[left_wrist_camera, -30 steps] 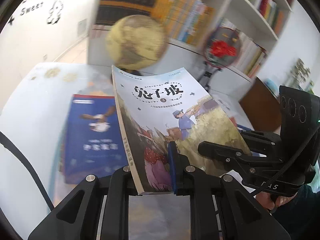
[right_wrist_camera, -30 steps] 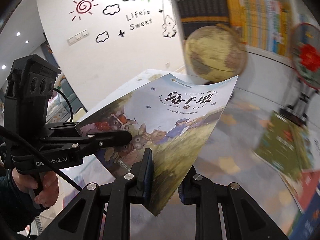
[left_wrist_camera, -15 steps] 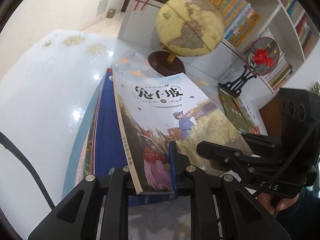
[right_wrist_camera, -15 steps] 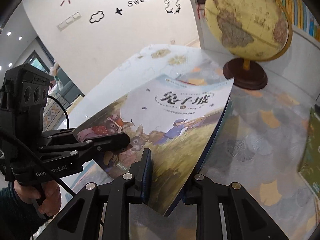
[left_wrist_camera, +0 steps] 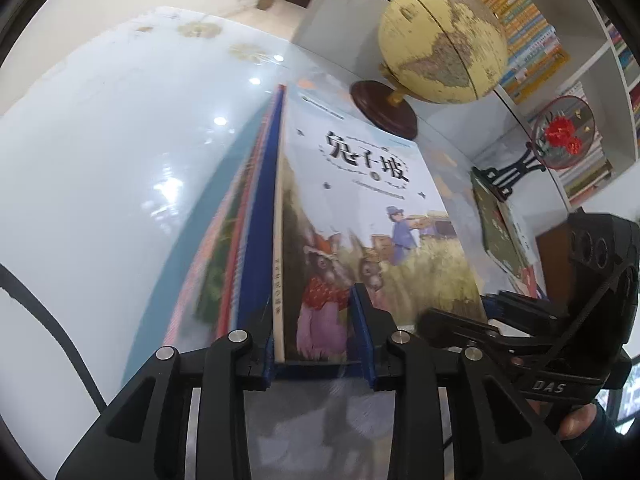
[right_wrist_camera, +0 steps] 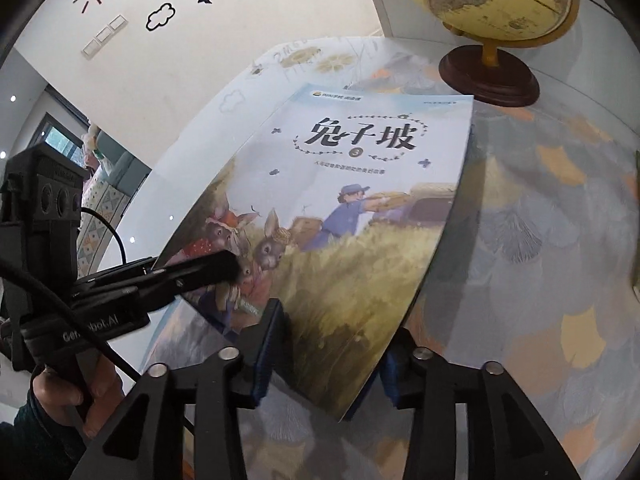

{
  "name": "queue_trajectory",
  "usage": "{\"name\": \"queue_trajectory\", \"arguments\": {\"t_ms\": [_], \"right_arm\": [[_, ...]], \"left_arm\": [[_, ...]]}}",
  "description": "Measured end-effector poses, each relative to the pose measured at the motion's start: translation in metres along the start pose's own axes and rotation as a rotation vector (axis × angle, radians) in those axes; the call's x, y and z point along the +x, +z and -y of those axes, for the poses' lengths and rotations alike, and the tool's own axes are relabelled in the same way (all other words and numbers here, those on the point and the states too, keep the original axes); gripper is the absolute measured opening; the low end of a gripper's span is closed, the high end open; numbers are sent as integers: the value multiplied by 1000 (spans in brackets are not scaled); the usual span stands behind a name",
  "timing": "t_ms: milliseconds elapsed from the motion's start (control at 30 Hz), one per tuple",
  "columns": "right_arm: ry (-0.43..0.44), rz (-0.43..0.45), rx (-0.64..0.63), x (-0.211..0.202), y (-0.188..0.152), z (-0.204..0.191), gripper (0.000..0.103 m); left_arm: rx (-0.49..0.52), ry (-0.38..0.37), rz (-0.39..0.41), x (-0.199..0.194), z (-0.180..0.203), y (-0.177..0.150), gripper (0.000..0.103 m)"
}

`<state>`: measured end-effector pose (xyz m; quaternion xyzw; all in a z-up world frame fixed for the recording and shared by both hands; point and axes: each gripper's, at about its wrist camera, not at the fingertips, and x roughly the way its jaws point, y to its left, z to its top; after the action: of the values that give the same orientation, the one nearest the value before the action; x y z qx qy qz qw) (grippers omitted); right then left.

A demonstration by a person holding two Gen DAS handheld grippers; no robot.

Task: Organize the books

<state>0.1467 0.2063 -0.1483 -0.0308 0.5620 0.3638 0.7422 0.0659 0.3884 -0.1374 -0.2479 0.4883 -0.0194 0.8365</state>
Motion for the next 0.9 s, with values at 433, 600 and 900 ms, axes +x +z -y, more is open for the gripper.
{"name": "queue_trajectory", "arguments": {"t_ms": [433, 600, 900], "right_arm": [[-28, 71, 118, -64, -76, 42, 50], [-59, 141, 198, -118, -115, 82, 50], [-206, 274, 273, -241, -181, 160, 51]], "left_arm": [[120, 107, 6, -30, 68, -27, 29], [258, 78, -5, -20, 168, -44, 31], [498, 50, 33, -9, 361, -82, 42]]}}
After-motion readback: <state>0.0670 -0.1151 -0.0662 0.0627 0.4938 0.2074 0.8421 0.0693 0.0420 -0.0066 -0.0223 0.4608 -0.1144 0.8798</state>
